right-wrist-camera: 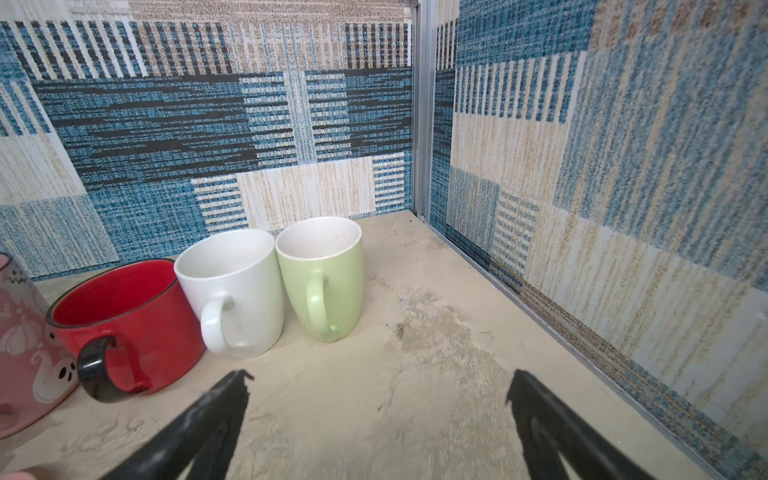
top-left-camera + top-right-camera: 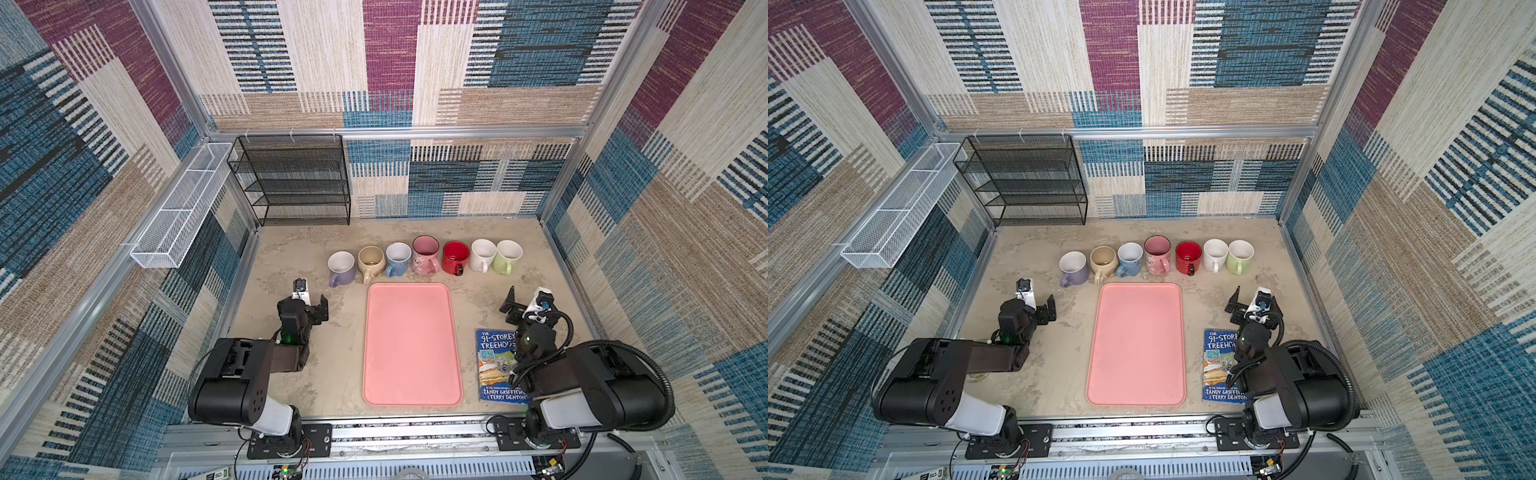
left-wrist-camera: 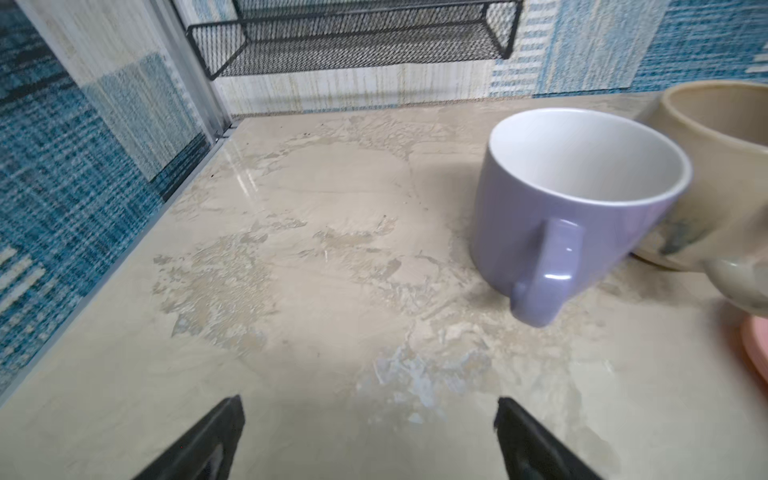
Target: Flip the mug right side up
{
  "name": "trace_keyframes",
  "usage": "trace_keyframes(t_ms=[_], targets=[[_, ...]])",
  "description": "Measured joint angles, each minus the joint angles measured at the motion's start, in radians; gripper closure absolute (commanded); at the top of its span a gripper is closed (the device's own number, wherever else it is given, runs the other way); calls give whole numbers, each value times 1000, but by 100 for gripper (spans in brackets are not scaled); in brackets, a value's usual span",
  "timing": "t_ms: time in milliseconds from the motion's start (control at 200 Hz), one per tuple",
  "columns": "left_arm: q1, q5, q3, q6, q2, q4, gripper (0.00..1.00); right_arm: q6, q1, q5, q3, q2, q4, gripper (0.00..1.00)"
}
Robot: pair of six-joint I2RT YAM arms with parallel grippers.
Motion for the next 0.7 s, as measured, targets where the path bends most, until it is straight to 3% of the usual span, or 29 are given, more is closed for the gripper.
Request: trace_keyframes(t_ms=[205,451,696], targets=[[-4,-32,44,19,9,45,1,-45,0,-105,-6,56,6,0],[77,54,142,8,10,-81,1,-85,-3,-200,38,119,-2,0],[82,83,142,0,11,-123,1,-28,-100,-256,183,98,-90,0]])
